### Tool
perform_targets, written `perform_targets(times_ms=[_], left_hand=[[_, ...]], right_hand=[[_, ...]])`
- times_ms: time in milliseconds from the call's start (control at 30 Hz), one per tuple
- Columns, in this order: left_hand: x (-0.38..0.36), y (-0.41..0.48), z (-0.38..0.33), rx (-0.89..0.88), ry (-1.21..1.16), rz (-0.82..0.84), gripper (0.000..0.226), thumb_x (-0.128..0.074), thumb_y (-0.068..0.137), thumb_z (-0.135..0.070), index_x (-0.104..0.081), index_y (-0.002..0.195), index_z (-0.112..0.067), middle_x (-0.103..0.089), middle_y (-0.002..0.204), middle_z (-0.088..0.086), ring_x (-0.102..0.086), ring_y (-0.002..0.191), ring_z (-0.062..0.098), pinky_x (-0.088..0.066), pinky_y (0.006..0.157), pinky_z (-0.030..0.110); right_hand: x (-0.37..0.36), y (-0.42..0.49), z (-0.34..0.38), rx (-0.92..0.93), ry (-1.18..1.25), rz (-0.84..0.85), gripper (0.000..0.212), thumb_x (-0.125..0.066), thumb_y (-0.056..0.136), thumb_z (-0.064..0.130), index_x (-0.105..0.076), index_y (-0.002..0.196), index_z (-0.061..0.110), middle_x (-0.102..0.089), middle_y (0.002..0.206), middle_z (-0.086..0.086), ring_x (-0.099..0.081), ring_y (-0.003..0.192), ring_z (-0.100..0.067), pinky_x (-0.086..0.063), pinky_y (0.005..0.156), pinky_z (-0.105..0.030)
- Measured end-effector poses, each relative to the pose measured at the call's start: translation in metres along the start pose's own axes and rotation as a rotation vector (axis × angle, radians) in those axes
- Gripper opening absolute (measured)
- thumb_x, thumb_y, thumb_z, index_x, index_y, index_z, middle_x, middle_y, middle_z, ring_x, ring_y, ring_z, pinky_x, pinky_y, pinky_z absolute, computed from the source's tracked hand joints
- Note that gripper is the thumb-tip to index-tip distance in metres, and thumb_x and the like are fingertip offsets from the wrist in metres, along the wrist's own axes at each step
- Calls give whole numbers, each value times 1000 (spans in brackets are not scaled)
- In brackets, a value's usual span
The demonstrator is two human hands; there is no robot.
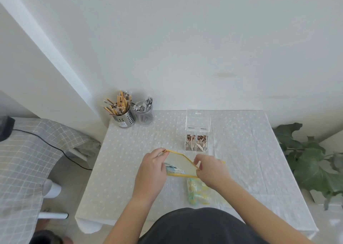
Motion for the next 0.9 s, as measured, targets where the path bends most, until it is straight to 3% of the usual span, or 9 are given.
perform_targets(times_ms=[133,267,433,500,567,633,700,767,900], left_hand=[[-5,-5,0,37,-22,12,46,-52,104,-4,-63,147,-18,-56,148,-13,-50,133,11,-49,113,30],[-5,-4,-6,30,-74,26,46,-55,106,-7,-59,150,-18,-52,152,-13,-52,138,9,-51,114,30],[-7,-1,-10,11,-115,64,51,-59,103,-7,-59,151,-23,-49,149,-21,-62,120,5,-55,102,24],[-8,0,-13,-9,-123,79,50,-60,102,-6,-60,150,-23,-49,148,-22,-62,118,3,-55,103,22],[-7,1,-17,-15,-134,94,51,-60,102,-7,-60,149,-25,-49,149,-24,-63,111,1,-51,101,16],[-5,2,-20,-26,-155,116,52,-61,102,-7,-60,149,-27,-48,147,-27,-61,102,0,-47,97,9],[-4,3,-24,-54,-179,135,53,-62,101,-6,-61,149,-28,-48,145,-30,-61,99,-2,-45,95,6],[-1,3,-29,-85,-202,149,53,-63,100,-4,-62,147,-29,-49,142,-31,-61,103,-4,-44,95,4],[2,1,-37,-146,-228,167,51,-59,101,-4,-63,146,-28,-50,141,-33,-60,112,-9,-47,99,8]], right_hand=[[10,4,-4,-52,107,-53,25,-56,90,16,-63,106,34,-65,82,15,-66,68,-9,-60,63,-33],[16,4,-4,-29,195,-82,22,-57,92,12,-64,104,29,-68,84,8,-66,67,-11,-60,64,-34],[28,-6,-1,81,244,-169,20,-70,89,31,-62,107,31,-59,96,13,-52,69,0,-37,57,-16],[36,-12,7,141,276,-195,12,-70,89,31,-63,99,32,-58,90,13,-52,67,-1,-39,58,-17],[41,-13,15,167,291,-143,5,-65,93,27,-68,96,30,-63,81,11,-56,66,-2,-46,60,-19],[38,-10,23,183,237,-53,20,-56,99,20,-73,105,27,-66,82,14,-57,66,0,-46,61,-16],[27,-2,28,188,157,43,32,-47,102,15,-70,123,23,-70,107,8,-63,85,-5,-50,75,-19],[11,11,29,175,51,153,40,-45,102,12,-59,139,18,-63,133,-2,-64,113,-19,-53,93,-31],[-12,31,34,173,-190,276,40,-45,101,6,-46,141,6,-62,127,-10,-67,108,-27,-49,78,-31]])
Point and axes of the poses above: each hand's wrist, its own y-axis towards the middle knuckle, its own x-axis out of the back of the hand, z = x × y, the point moved 1 cm from there along y, towards the middle knuckle
